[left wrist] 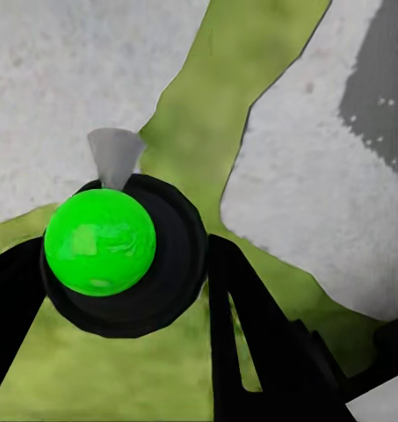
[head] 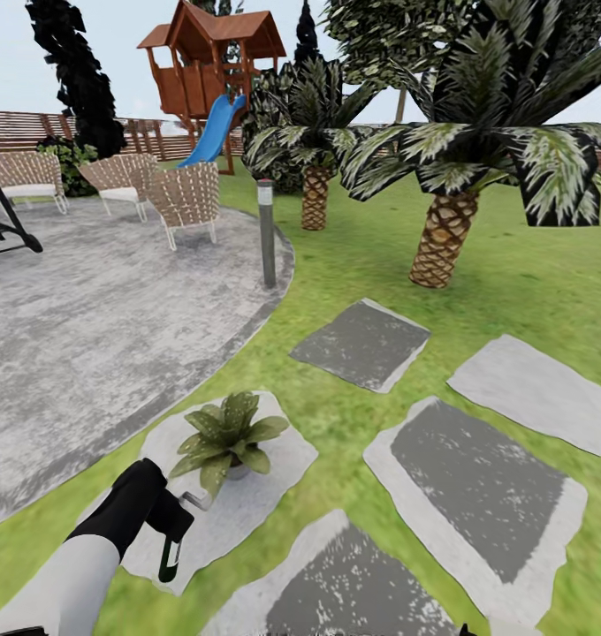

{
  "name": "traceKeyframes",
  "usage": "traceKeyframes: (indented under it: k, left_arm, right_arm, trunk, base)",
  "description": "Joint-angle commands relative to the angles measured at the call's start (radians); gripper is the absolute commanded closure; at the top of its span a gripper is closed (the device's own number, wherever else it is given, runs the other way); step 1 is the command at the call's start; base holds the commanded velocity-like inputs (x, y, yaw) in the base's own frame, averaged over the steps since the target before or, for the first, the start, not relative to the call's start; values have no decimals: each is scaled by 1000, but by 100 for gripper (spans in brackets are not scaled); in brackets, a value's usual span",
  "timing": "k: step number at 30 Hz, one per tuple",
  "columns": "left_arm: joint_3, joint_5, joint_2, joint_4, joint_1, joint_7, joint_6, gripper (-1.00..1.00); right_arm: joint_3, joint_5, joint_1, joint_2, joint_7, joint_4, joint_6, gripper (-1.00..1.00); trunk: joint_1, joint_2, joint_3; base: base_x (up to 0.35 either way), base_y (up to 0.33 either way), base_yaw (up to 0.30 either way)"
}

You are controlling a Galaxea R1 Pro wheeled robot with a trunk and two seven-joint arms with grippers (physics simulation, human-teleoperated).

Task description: Pick up the pesticide atomizer in the garden and spray insectifuge to fully cover both potted plants in the garden.

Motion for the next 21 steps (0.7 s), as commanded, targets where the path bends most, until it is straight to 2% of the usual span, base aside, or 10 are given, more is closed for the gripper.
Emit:
traceKeyframes:
  k: [1, 14, 21]
  left_arm:
    - [4, -8, -1, -1, -1, -9, 5, 100]
    - [5, -6, -1, -1, 0, -8, 5, 100]
    - [5, -6, -1, -1, -1, -8, 5, 100]
  right_arm:
    - [-7, 10, -1, 0, -2, 1, -3, -100]
    - [-7, 10, -1, 0, -2, 1, -3, -100]
    - [-7, 10, -1, 0, -1, 1, -3, -100]
  trunk:
    - [0, 0, -1]
    - [0, 0, -1]
    - [0, 0, -1]
  base:
    - [-106, -309, 272]
    - [-14, -311, 272]
    - [86, -311, 272]
